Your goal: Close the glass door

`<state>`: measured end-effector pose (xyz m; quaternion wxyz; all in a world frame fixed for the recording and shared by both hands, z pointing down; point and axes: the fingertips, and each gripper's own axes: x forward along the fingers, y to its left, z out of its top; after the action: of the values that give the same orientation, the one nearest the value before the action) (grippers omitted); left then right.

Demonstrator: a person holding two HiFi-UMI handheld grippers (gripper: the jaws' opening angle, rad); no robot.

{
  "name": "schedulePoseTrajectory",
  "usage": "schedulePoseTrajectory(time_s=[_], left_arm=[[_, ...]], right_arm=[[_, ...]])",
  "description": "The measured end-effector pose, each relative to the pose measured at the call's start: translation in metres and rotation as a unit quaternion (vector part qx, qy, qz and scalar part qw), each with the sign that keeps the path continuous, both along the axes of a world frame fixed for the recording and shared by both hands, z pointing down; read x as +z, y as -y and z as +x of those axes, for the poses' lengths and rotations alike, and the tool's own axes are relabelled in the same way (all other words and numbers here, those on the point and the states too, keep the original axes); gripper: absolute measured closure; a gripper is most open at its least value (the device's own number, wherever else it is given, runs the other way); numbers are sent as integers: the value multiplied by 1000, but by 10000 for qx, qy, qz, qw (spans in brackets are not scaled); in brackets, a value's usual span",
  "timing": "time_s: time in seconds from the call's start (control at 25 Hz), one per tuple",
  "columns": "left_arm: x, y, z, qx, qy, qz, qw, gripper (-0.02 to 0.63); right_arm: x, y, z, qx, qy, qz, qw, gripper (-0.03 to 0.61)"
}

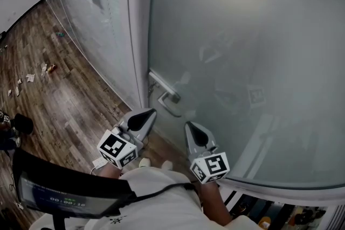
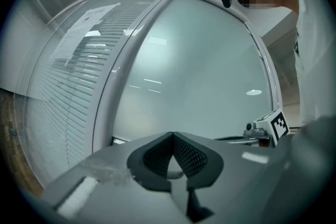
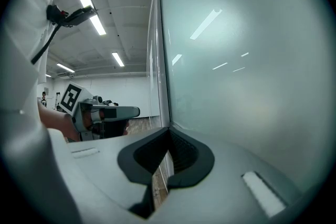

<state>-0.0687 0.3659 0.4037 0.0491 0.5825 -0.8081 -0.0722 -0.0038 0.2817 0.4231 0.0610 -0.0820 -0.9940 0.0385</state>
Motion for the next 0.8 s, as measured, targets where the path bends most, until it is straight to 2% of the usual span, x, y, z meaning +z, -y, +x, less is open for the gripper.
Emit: schedulePoseTrajectory(time_s=[0.8], left_arm=[[19,-41,-39,78,-198,-16,9998,614]], right_arm=[[15,-13,-26,375,-301,184,9987,571]])
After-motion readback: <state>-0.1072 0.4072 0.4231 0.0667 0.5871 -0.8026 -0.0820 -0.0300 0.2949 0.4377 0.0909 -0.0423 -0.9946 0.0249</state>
